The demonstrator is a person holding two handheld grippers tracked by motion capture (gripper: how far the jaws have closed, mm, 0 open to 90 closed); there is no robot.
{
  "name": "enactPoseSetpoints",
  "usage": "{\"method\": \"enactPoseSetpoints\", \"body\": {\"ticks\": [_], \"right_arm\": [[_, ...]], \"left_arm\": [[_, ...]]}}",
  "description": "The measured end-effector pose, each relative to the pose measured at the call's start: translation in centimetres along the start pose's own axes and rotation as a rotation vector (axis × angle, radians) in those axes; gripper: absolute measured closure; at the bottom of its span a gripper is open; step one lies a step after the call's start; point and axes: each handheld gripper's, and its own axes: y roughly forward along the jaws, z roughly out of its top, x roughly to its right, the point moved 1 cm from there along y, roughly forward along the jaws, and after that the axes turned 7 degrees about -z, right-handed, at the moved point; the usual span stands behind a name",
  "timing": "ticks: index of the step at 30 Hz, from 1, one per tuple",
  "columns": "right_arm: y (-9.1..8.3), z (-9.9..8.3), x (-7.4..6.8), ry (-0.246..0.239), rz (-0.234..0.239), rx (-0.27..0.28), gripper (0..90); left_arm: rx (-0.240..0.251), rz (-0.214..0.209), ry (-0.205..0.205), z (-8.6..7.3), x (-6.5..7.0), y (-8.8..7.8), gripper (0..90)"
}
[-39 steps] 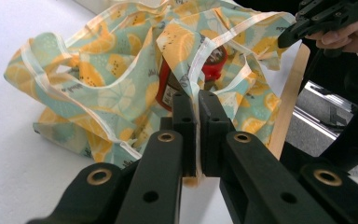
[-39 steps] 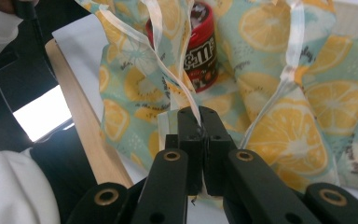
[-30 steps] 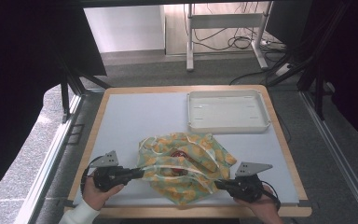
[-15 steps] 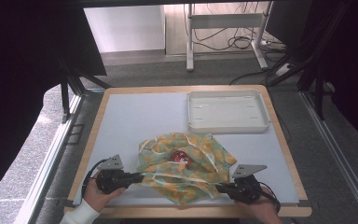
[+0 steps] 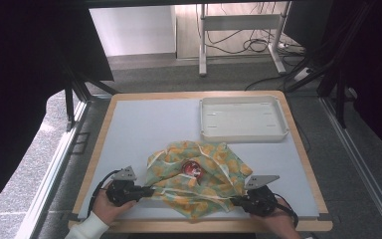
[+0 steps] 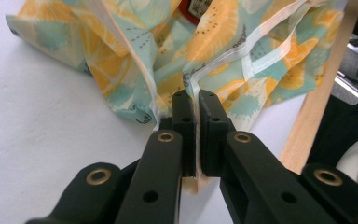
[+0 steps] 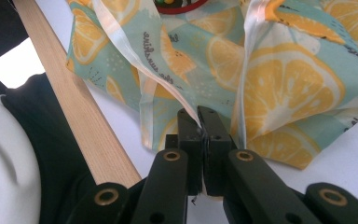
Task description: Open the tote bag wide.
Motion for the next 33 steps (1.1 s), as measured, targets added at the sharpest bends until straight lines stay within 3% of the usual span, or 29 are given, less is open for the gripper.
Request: {"method": "enactPoseSetpoints", "body": {"ticks": [8,24,27,30,33], "right_arm": [[0.3,0.0,0.2,0.003,-0.013,-0.011,87.7],[0.6,-0.1,0.5,0.0,-0.034,-0.023,84.9],[0.5,0.0,0.3,-0.021,-0.027,-0.007,74.6],[0.1,0.2,-0.1,-0.038,-0.031,0.029,57.5],[-0.4,0.4,-0.3,-0.028,-0.039,0.078,48.9]], "left_arm": [[-0.048,0.007,-0.026,-0.2,-0.6,0.9,87.1],[-0.045,0.007,-0.046,-0.3,-0.7,1.1,85.0],[-0.038,0.008,-0.036,-0.3,-0.5,0.9,71.8],[-0.005,0.031,-0.021,-0.2,0.0,0.3,52.8],[0.04,0.054,-0.022,-0.1,0.4,-0.5,41.3]]}}
